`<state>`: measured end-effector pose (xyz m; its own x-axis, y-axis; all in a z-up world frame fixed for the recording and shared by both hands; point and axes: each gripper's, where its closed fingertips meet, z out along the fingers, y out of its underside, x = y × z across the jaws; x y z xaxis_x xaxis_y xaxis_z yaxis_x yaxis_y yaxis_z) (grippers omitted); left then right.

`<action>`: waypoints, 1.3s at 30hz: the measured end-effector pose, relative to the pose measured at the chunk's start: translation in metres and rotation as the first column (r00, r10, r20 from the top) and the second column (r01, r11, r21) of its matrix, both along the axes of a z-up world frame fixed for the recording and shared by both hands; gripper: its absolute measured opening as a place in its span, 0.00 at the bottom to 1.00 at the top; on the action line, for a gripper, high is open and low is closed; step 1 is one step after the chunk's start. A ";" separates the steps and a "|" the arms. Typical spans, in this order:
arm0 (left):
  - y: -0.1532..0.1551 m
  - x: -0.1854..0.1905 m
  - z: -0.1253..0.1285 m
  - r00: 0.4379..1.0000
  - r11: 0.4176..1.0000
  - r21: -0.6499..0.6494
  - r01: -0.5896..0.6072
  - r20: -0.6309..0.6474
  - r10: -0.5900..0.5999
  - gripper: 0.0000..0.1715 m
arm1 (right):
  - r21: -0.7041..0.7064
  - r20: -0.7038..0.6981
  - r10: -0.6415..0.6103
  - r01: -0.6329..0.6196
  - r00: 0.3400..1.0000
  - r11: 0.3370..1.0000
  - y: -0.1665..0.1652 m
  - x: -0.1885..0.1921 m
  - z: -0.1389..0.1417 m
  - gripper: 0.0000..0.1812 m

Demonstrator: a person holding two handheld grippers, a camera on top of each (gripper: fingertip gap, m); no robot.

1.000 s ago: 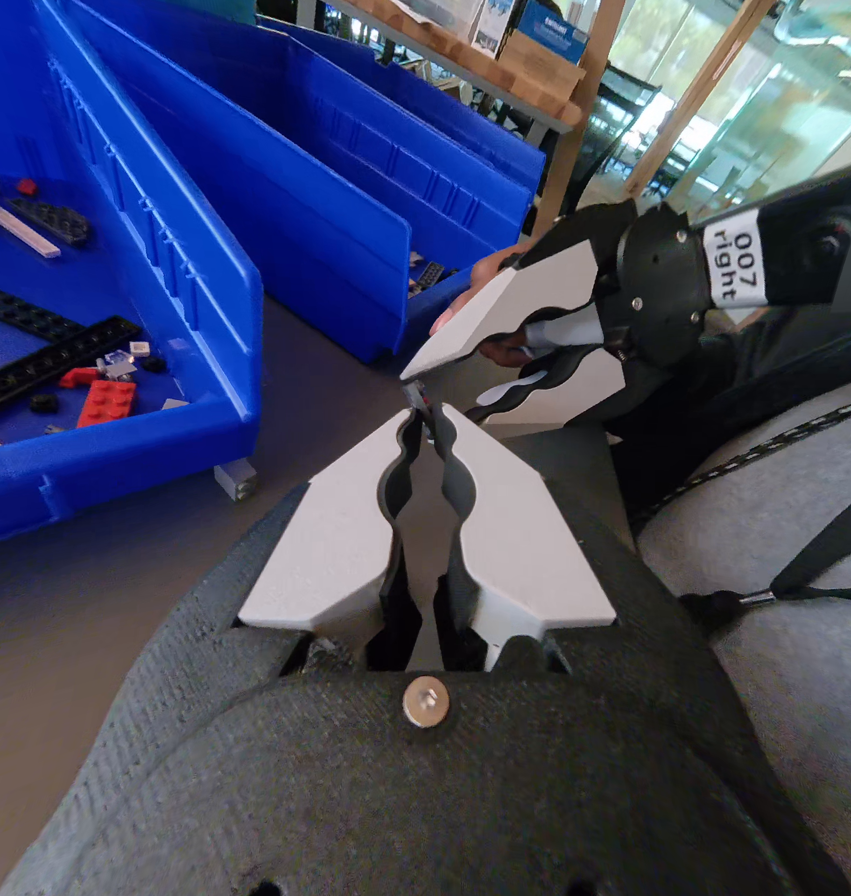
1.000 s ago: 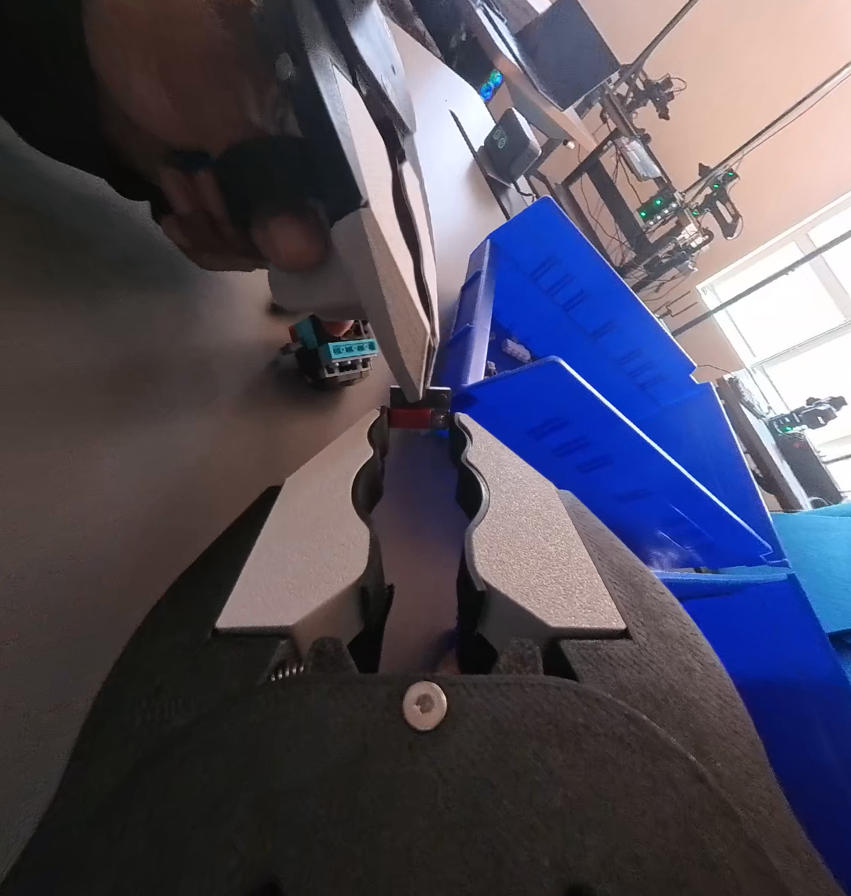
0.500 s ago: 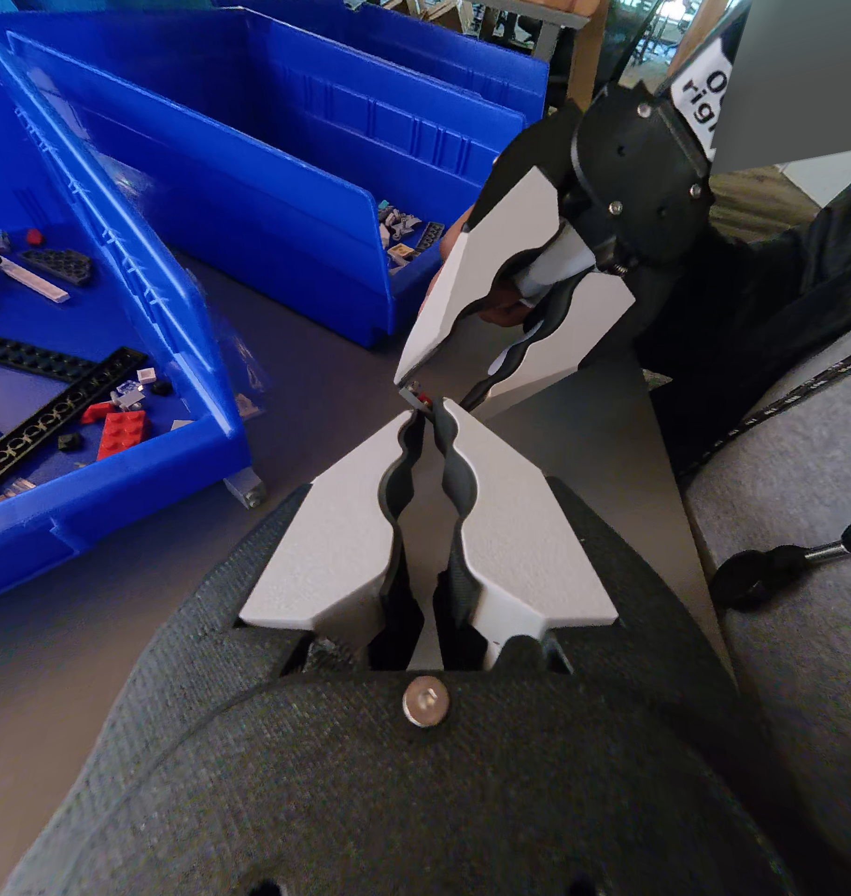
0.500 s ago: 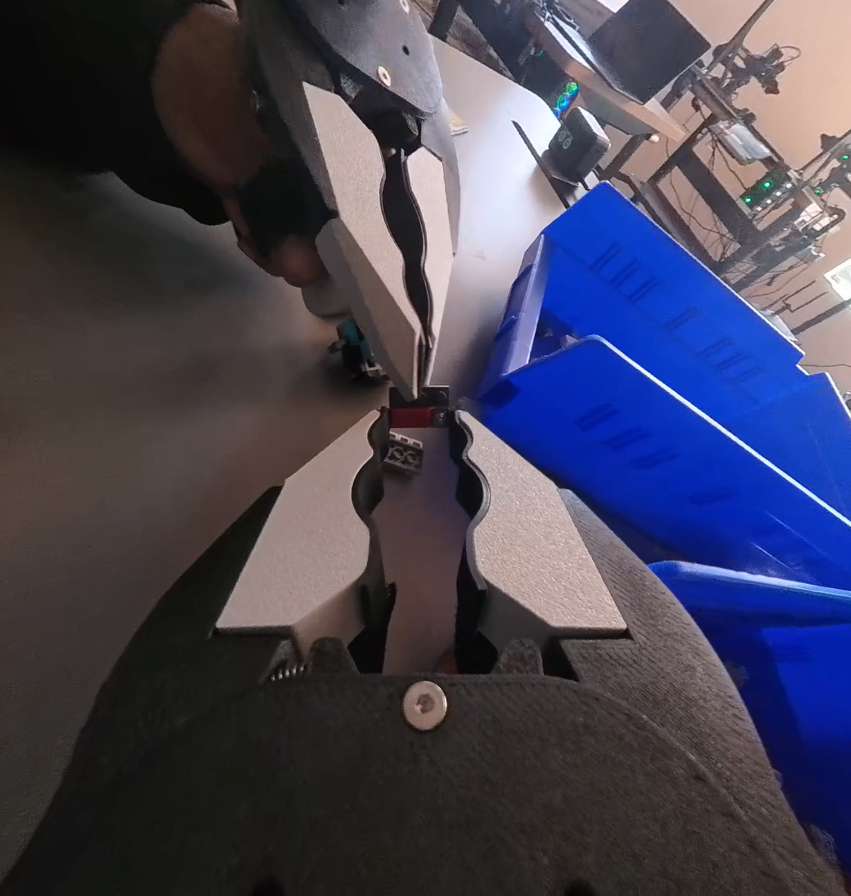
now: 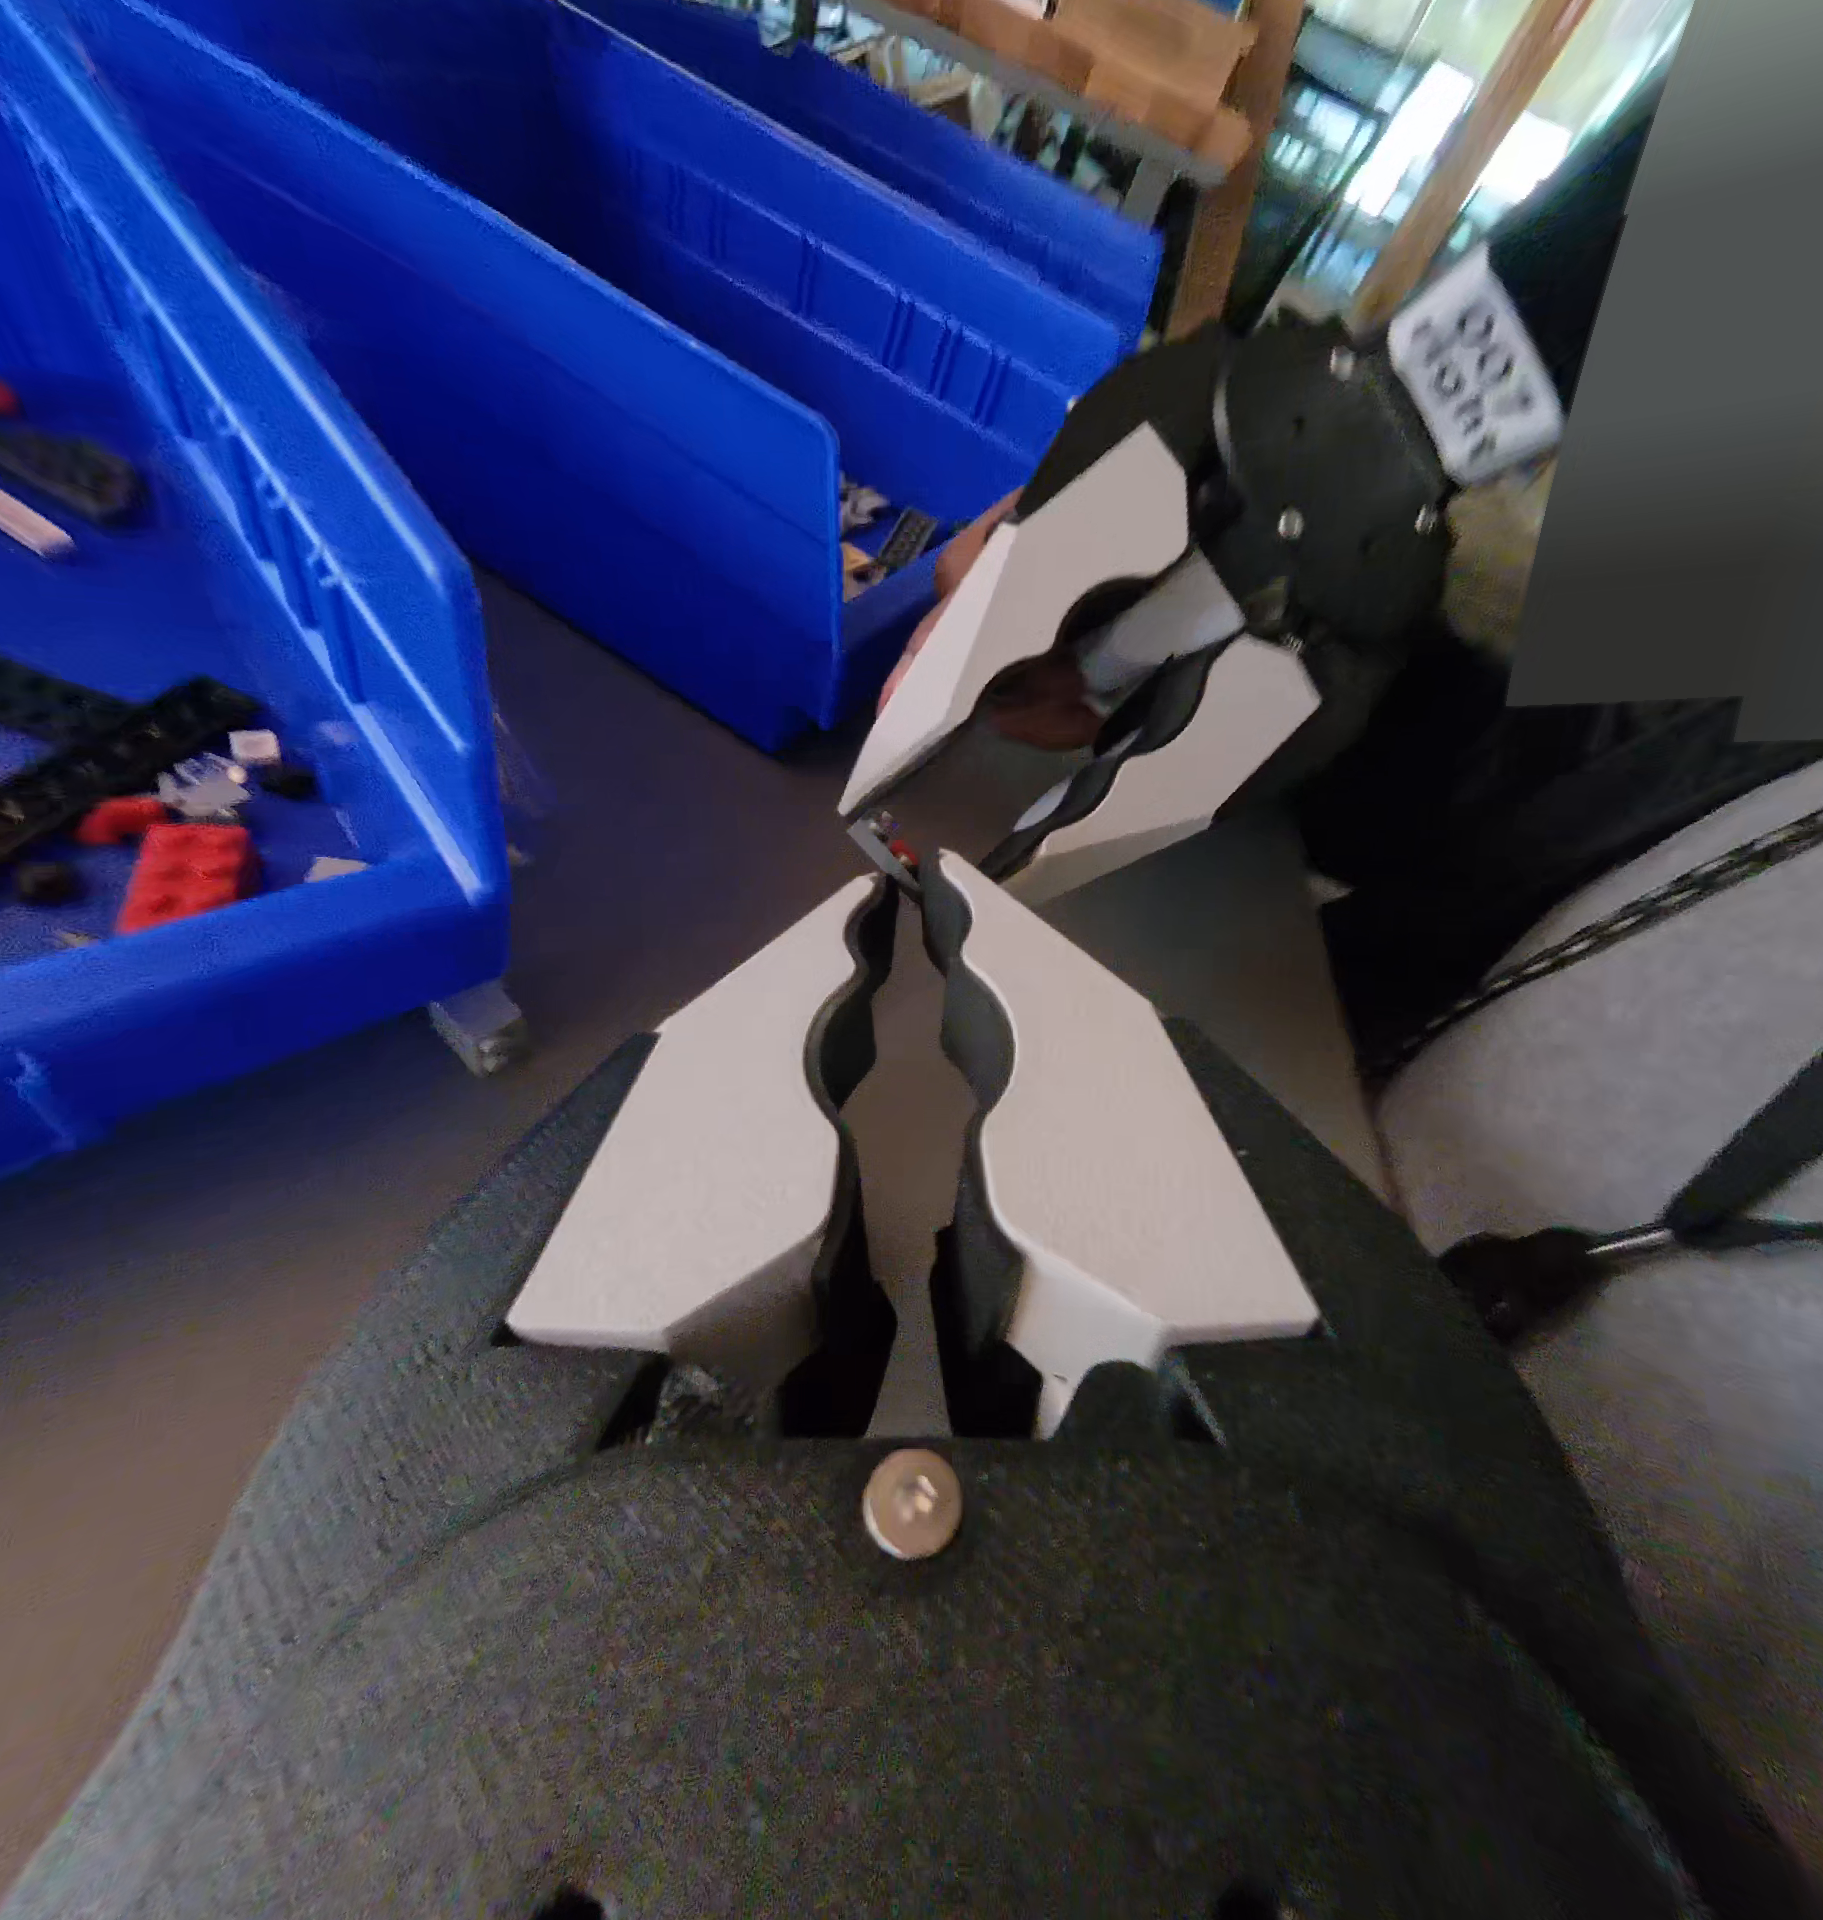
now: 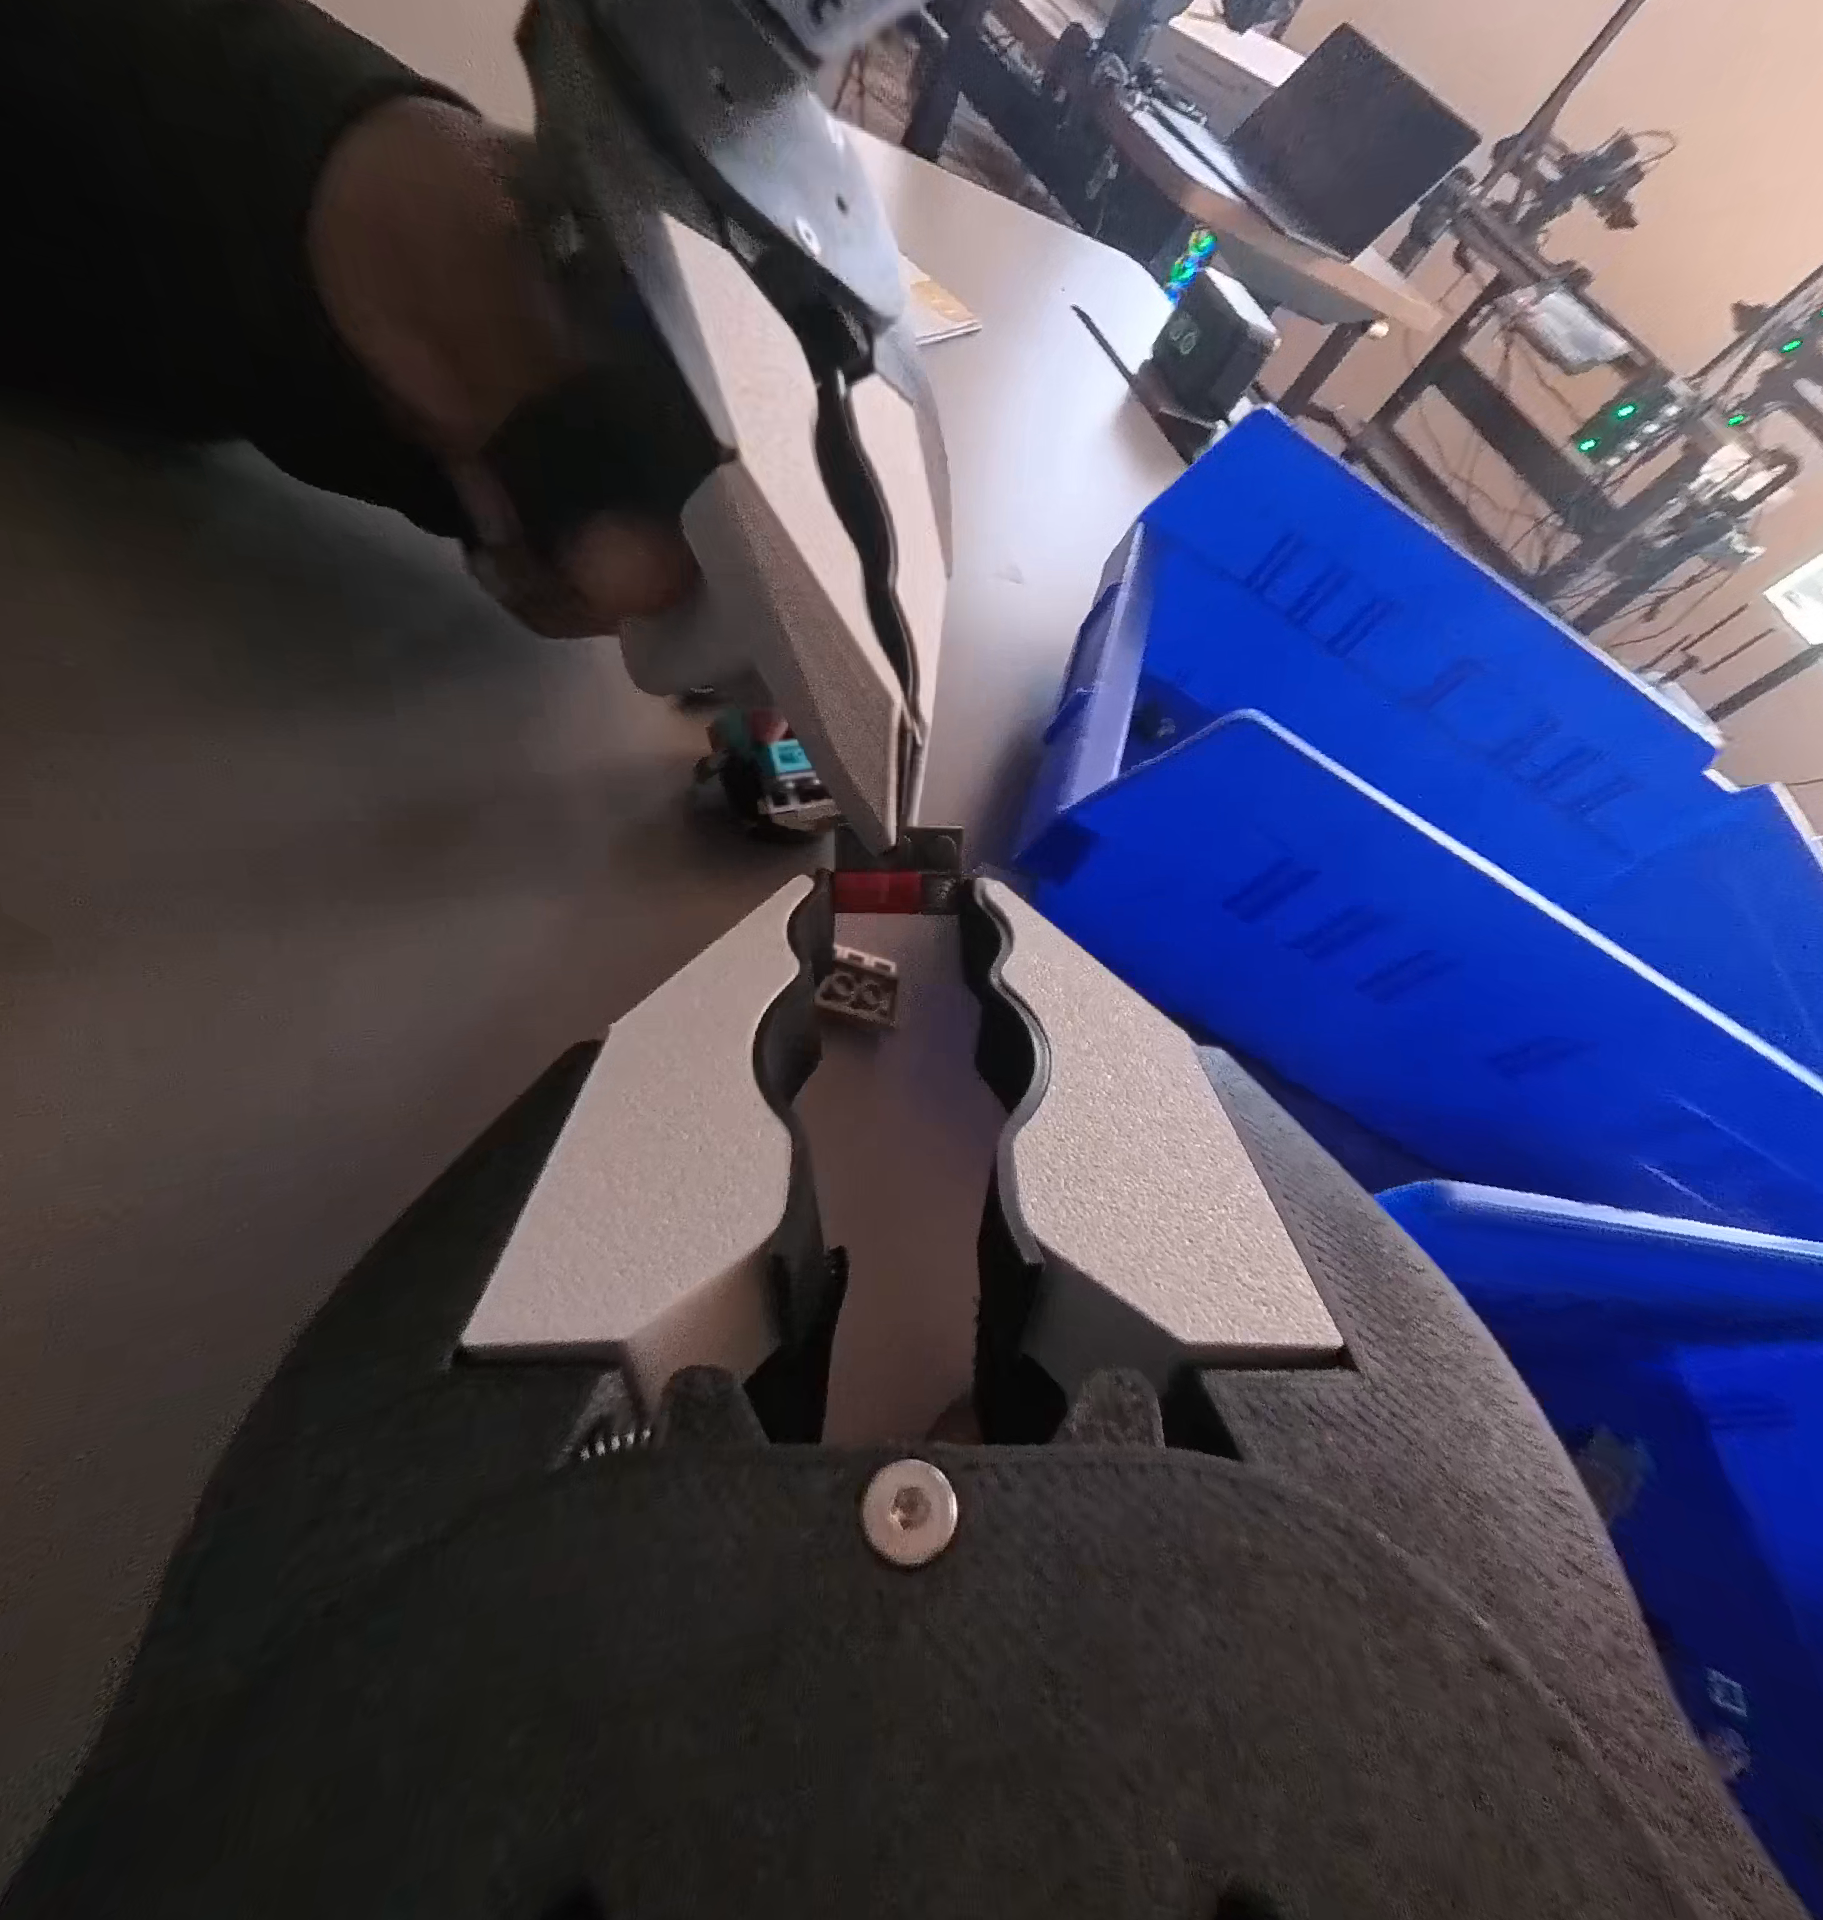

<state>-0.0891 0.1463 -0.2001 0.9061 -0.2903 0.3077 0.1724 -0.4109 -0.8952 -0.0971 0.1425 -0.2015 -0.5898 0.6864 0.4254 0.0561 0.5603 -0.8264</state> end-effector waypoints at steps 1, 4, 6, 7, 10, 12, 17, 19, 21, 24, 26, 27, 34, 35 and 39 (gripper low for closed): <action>0.000 0.000 0.001 0.998 1.000 -0.003 -0.002 0.070 0.002 0.04 | 0.017 -0.021 -0.007 0.007 1.000 1.000 0.000 -0.001 0.001 0.14; 0.000 -0.001 0.005 0.977 1.000 -0.014 -0.002 0.215 0.005 0.05 | 0.086 -0.085 -0.024 0.031 0.996 0.996 0.000 -0.004 0.004 0.14; -0.001 -0.001 0.006 0.969 1.000 -0.020 0.002 0.248 0.003 0.05 | 0.135 -0.124 -0.024 0.041 0.992 0.990 0.000 -0.004 0.006 0.14; -0.001 -0.001 0.006 0.967 1.000 -0.018 0.003 0.255 0.002 0.05 | 0.160 -0.146 -0.021 0.045 0.989 0.986 0.000 -0.004 0.007 0.14; -0.001 -0.001 0.008 0.964 1.000 -0.015 0.000 0.267 0.004 0.04 | 0.218 -0.195 -0.011 0.055 0.981 0.974 -0.001 -0.004 0.009 0.14; 0.000 -0.001 0.009 0.958 1.000 -0.008 -0.001 0.286 0.003 0.04 | 0.241 -0.221 -0.005 0.060 0.975 0.969 0.000 -0.004 0.010 0.14; 0.000 -0.005 0.013 0.982 0.999 0.039 -0.030 0.186 0.022 0.03 | 0.123 -0.199 -0.043 0.069 0.979 0.990 0.001 -0.006 0.015 0.15; 0.001 -0.008 0.015 0.994 0.996 0.070 -0.061 0.095 0.054 0.03 | 0.023 -0.149 -0.088 0.093 0.985 0.995 0.004 -0.008 0.017 0.15; 0.002 -0.013 0.016 0.995 0.991 0.099 -0.093 -0.014 0.094 0.03 | -0.122 -0.082 -0.125 0.115 0.989 0.986 0.007 -0.008 0.021 0.15; 0.002 -0.017 0.019 0.978 0.980 0.155 -0.125 -0.144 0.148 0.03 | -0.352 0.020 -0.159 0.156 0.987 0.923 0.013 -0.009 0.031 0.15; 0.003 -0.017 0.024 0.964 0.972 0.199 -0.129 -0.205 0.170 0.03 | -0.497 0.090 -0.154 0.179 0.984 0.849 0.015 -0.009 0.038 0.14; 0.003 -0.017 0.026 0.955 0.967 0.219 -0.130 -0.235 0.182 0.03 | -0.551 0.120 -0.148 0.190 0.982 0.812 0.014 -0.010 0.040 0.14; 0.003 -0.013 0.032 0.896 0.946 0.298 -0.123 -0.376 0.236 0.03 | -0.666 0.145 -0.120 0.187 0.982 0.722 0.008 -0.008 0.047 0.07; 0.003 -0.013 0.033 0.893 0.945 0.303 -0.120 -0.382 0.236 0.03 | -0.669 0.143 -0.124 0.188 0.982 0.719 0.009 -0.009 0.047 0.07; 0.003 -0.010 0.036 0.895 0.940 0.325 -0.107 -0.379 0.233 0.03 | -0.678 0.141 -0.123 0.187 0.982 0.711 0.009 -0.008 0.048 0.06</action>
